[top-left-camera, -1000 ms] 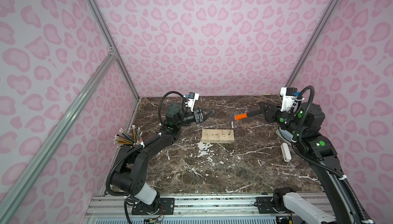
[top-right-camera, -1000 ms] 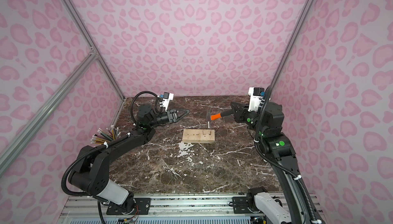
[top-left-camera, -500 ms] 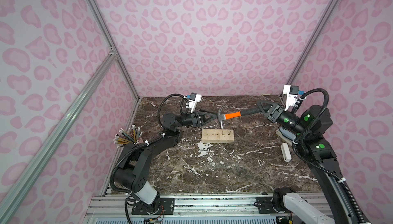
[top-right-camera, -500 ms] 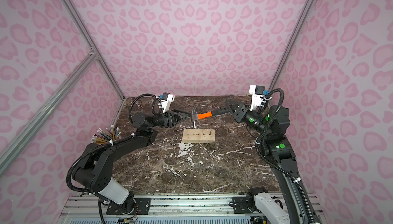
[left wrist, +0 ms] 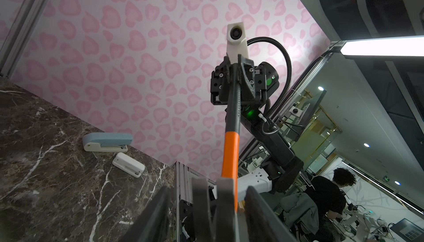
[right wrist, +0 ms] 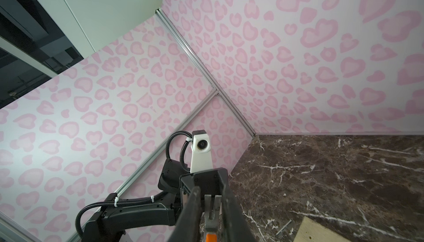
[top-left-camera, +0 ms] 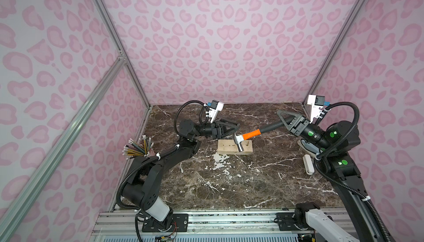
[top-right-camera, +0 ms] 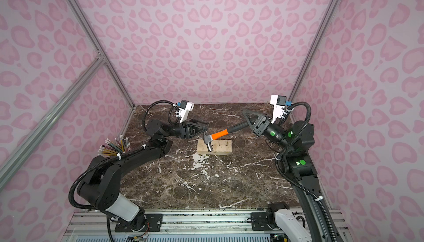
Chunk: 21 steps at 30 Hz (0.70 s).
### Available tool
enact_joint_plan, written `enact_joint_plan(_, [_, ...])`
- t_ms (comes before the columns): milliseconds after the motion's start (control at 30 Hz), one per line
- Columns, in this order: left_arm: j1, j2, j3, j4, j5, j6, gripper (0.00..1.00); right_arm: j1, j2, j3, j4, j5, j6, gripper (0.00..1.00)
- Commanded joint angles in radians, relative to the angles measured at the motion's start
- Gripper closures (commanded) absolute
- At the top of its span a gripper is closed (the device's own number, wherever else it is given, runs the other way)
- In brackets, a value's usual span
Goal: Use a claw hammer to pull out a nail
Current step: Adjust the hammer.
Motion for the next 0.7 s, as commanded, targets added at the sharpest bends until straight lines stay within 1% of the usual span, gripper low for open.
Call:
enact_joint_plan(0, [0.004, -0.026, 0.002, -0.122, -0.004, 0.109, 0.45, 0.000, -0.012, 0.021, 0.089, 0.059, 0.026, 1.00])
enact_joint_plan(33, [0.006, -0.031, 0.000, -0.131, -0.005, 0.114, 0.44, 0.000, -0.015, 0.022, 0.083, 0.067, 0.024, 1.00])
enact_joint_plan(200, [-0.017, -0.040, 0.003, -0.024, 0.041, 0.035, 0.44, 0.000, -0.022, -0.010, 0.135, 0.101, 0.054, 1.00])
enact_joint_plan(367, [-0.048, -0.037, 0.013, -0.045, 0.049, 0.050, 0.44, 0.000, -0.003, -0.029, 0.218, 0.099, 0.100, 1.00])
enact_joint_plan(467, [-0.050, -0.027, 0.007, 0.008, 0.044, 0.012, 0.48, 0.000, -0.003, -0.039, 0.241, 0.106, 0.107, 1.00])
enact_joint_plan(533, [-0.050, -0.014, 0.007, 0.045, 0.045, -0.023, 0.56, 0.000, -0.001, -0.047, 0.247, 0.110, 0.109, 1.00])
enact_joint_plan(567, [-0.050, -0.005, 0.008, 0.080, 0.047, -0.053, 0.62, 0.001, 0.001, -0.049, 0.247, 0.106, 0.111, 1.00])
enact_joint_plan(667, [-0.050, 0.032, 0.018, 0.203, 0.053, -0.148, 0.89, 0.000, 0.009, -0.059, 0.244, 0.091, 0.110, 1.00])
